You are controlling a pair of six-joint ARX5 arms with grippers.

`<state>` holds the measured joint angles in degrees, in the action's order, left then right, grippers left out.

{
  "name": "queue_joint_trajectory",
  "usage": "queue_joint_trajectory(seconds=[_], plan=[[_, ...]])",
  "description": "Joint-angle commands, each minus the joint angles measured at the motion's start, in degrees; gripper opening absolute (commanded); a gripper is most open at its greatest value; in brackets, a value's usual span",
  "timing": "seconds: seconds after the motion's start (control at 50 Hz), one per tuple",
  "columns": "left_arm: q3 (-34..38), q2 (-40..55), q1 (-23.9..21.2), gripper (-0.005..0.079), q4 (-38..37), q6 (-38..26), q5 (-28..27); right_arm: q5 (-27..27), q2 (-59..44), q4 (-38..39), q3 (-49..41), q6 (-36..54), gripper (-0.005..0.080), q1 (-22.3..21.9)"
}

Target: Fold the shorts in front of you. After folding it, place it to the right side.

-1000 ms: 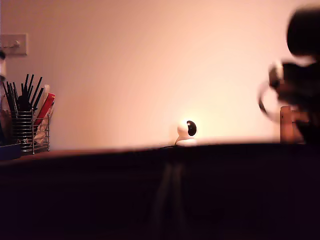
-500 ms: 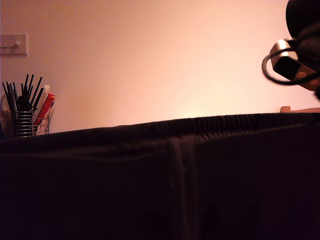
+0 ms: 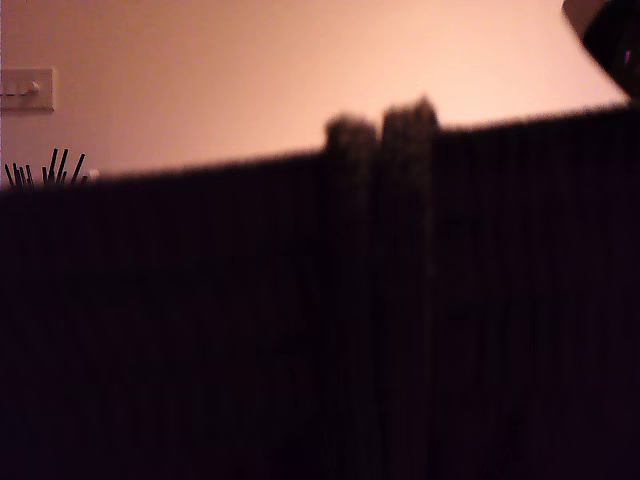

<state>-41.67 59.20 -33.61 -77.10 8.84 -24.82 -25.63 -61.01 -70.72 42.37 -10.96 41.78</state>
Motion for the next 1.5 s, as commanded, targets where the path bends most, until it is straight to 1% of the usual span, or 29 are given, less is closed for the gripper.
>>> queue_joint_trajectory(seconds=[0.0,0.16,0.32,0.46,0.58,0.66,0.78,0.8,0.86,0.96,1.1,1.22,1.34,1.48], plan=[[-2.5,-0.1,0.3,-0.0023,0.8,0.2,2.1,2.0,-0.2,1.1,-0.3,-1.0,-0.0013,-0.8],[-8.7,0.0,0.3,-0.0023,2.4,0.2,9.1,5.7,-0.2,3.4,2.5,-1.7,-0.0013,-3.0],[-13.5,0.0,0.3,-0.0023,4.3,-0.4,15.0,13.3,-0.3,4.8,7.5,-1.7,-0.0013,-5.7],[-14.6,0.0,0.7,-0.0023,7.4,-2.1,20.2,17.3,-0.3,7.8,11.0,-1.5,-0.0013,-7.5],[-14.7,0.0,1.5,-0.0023,11.5,-3.8,24.1,20.3,-0.8,10.9,12.3,-1.1,-0.0013,-8.9],[-14.8,0.0,2.1,-0.0023,14.3,-4.8,26.6,21.4,-1.7,12.8,12.5,-0.9,-0.0013,-9.6],[-15.7,0.0,3.2,-0.0023,16.2,-5.6,31.6,23.1,-2.8,16.3,12.5,0.4,-0.0013,-11.0],[-15.9,0.0,3.5,-0.0023,16.6,-7.3,32.5,23.4,-3.0,17.0,12.5,0.5,-0.0013,-11.3],[-16.2,0.0,4.1,-0.0023,18.1,-9.0,34.6,23.5,-3.6,19.3,12.6,0.5,-0.0013,-12.3],[-16.6,0.0,5.4,-0.0023,20.7,-9.9,36.4,23.5,-5.0,21.7,13.1,0.7,-0.0013,-14.0],[-16.7,0.0,7.3,-0.0023,24.3,-12.1,36.7,23.5,-7.3,23.9,14.7,2.0,-0.0013,-16.1],[-16.8,0.0,8.1,-0.0023,27.1,-12.6,36.7,23.5,-9.6,25.3,17.3,3.0,-0.0013,-16.9],[-17.5,0.0,8.9,-0.0023,29.3,-14.5,36.9,23.7,-12.0,25.7,20.6,4.1,-0.0013,-17.7],[-19.1,0.0,9.8,-0.0023,32.0,-15.6,37.0,24.2,-14.7,26.4,23.9,5.6,-0.0013,-17.9]])
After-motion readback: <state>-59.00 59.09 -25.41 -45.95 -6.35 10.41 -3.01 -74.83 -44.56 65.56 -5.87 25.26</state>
